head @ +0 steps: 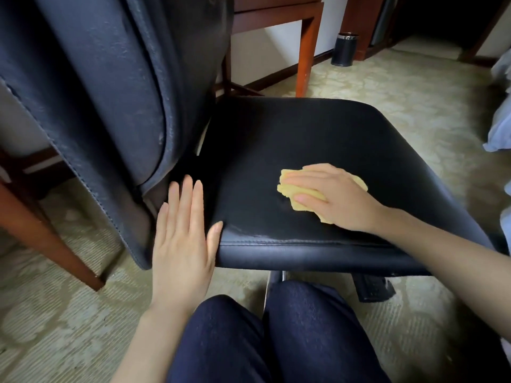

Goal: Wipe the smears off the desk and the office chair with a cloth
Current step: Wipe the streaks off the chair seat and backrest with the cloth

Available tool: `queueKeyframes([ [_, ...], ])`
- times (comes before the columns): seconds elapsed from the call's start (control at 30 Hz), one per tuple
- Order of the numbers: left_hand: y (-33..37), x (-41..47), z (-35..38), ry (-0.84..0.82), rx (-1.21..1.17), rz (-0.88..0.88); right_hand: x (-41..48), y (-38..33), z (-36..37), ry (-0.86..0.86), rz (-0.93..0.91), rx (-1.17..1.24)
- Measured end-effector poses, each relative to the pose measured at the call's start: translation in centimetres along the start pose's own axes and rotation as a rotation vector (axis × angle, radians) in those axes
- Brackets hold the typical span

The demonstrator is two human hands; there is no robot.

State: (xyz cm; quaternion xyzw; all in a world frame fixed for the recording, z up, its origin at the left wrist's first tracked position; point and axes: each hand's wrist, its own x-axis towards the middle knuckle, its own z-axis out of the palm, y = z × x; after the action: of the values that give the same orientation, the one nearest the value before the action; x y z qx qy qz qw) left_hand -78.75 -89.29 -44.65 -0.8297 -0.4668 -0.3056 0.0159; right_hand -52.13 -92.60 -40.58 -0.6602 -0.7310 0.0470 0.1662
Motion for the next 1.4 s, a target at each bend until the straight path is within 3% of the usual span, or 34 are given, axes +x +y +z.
queueKeyframes([
  [0.17, 0.5, -3.5, 0.4, -0.017, -0.036, -0.136, 7.6, -1.5, 2.2, 0.065, 0.041, -0.033],
  [0.4, -0.1, -5.5, 1.2, -0.084, -0.097, -0.138, 14.6, -6.1, 4.4, 0.072, 0.108, -0.048],
  [0.53, -0.9, -4.9, 1.0, -0.204, -0.112, -0.129, 15.5, -8.9, 5.4, -0.017, -0.039, -0.098],
  [0.7, -1.6, -4.5, 1.2, -0.28, -0.112, -0.109, 13.7, -11.3, 6.3, -0.011, -0.257, -0.037],
  [0.9, -2.3, -4.7, 1.2, -0.293, -0.13, -0.096, 8.7, -10.7, 5.5, -0.091, -0.475, 0.006],
  [1.1, -2.4, -4.7, 0.9, -0.247, -0.247, -0.11, 2.7, -7.6, 3.5, -0.153, -0.583, -0.108],
  [1.2, -2.9, -4.9, 0.5, -0.217, -0.222, -0.097, 1.0, -5.9, 2.4, -0.121, -0.531, -0.121],
  [1.3, -3.2, -5.3, 0.2, -0.191, -0.251, -0.133, 1.1, -5.3, 1.9, -0.109, -0.324, -0.017],
  [1.4, -3.5, -5.9, 0.2, -0.247, -0.232, -0.135, 3.2, -5.5, 2.3, -0.036, -0.272, -0.023],
])
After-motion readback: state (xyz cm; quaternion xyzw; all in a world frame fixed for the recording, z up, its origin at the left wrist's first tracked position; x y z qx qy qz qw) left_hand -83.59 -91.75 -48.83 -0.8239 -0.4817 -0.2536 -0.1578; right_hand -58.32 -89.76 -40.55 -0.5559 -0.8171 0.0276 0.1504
